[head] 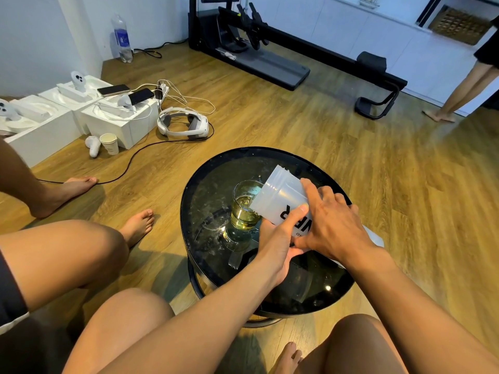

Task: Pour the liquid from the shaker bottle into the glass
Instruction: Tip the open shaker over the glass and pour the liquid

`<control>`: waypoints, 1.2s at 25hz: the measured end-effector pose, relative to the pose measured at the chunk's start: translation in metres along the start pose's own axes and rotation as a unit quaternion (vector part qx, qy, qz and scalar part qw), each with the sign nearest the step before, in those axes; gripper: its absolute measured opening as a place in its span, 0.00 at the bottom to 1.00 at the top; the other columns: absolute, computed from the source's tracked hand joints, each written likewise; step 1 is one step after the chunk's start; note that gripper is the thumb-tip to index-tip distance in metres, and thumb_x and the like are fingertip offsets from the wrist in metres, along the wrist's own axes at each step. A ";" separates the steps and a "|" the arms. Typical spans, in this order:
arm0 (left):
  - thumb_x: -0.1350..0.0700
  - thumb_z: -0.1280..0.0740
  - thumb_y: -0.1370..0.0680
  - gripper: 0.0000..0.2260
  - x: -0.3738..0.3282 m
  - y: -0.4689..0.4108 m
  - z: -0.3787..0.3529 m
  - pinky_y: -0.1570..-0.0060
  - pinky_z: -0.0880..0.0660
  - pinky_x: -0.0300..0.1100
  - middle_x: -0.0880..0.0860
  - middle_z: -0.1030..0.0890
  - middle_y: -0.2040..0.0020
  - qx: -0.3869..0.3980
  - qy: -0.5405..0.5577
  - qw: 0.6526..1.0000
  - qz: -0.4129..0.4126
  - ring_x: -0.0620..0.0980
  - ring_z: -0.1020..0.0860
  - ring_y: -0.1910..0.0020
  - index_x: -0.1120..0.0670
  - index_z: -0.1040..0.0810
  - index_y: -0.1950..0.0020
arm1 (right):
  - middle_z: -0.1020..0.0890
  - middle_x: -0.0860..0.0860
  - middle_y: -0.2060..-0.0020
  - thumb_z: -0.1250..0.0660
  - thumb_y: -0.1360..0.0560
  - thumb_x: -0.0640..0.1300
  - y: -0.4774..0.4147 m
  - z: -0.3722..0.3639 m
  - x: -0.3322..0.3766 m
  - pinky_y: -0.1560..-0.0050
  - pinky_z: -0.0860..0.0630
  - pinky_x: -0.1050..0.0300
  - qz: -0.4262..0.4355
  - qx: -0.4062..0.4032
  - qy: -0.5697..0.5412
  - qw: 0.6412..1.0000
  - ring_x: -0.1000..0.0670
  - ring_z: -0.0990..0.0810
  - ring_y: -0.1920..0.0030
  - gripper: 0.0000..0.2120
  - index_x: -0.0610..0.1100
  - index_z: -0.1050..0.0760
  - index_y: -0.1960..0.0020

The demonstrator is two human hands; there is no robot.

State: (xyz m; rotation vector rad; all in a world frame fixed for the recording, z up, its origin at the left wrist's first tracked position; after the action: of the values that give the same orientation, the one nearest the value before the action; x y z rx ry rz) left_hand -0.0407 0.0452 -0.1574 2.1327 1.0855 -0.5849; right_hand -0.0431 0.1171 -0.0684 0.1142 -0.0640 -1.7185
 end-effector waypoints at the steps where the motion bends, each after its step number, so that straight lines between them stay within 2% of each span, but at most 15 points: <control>1: 0.56 0.28 0.24 0.12 0.000 0.000 0.000 0.54 0.18 0.56 0.56 0.16 0.43 0.000 0.000 1.000 0.000 0.56 0.18 0.42 0.47 0.22 0.42 | 0.33 0.45 0.36 0.26 0.39 0.63 0.000 0.000 0.000 0.43 0.31 0.42 0.000 -0.001 0.001 1.000 0.41 0.30 0.38 0.55 0.52 0.56 0.24; 11: 0.55 0.27 0.25 0.16 0.002 -0.002 0.002 0.53 0.18 0.57 0.56 0.16 0.42 -0.002 0.004 1.000 0.004 0.56 0.18 0.41 0.49 0.22 0.38 | 0.33 0.45 0.35 0.27 0.40 0.65 0.000 0.000 0.000 0.45 0.31 0.43 0.000 -0.002 0.012 1.000 0.41 0.30 0.39 0.56 0.52 0.56 0.23; 21: 0.56 0.27 0.24 0.14 0.002 -0.001 0.001 0.49 0.19 0.60 0.56 0.16 0.41 0.003 0.004 1.000 0.001 0.57 0.18 0.41 0.48 0.22 0.40 | 0.33 0.45 0.35 0.26 0.39 0.62 0.000 0.001 0.001 0.43 0.32 0.42 0.000 0.003 0.007 1.000 0.41 0.31 0.38 0.55 0.52 0.56 0.24; 30: 0.55 0.27 0.24 0.14 0.002 -0.002 0.001 0.50 0.19 0.60 0.56 0.16 0.42 0.003 0.007 1.000 0.002 0.57 0.17 0.42 0.47 0.22 0.40 | 0.33 0.44 0.36 0.26 0.40 0.62 0.000 0.001 0.001 0.43 0.31 0.42 0.001 -0.001 0.008 1.000 0.41 0.31 0.38 0.56 0.52 0.56 0.24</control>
State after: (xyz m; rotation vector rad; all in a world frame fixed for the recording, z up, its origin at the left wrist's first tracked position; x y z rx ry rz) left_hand -0.0415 0.0462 -0.1603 2.1465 1.0880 -0.5721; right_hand -0.0436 0.1161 -0.0671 0.1264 -0.0514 -1.7146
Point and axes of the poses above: each hand's wrist, its own y-axis away from the middle knuckle, its own z-axis out of the back of the hand, x = y × z, the point moved 10 cm from there along -y, towards the middle knuckle
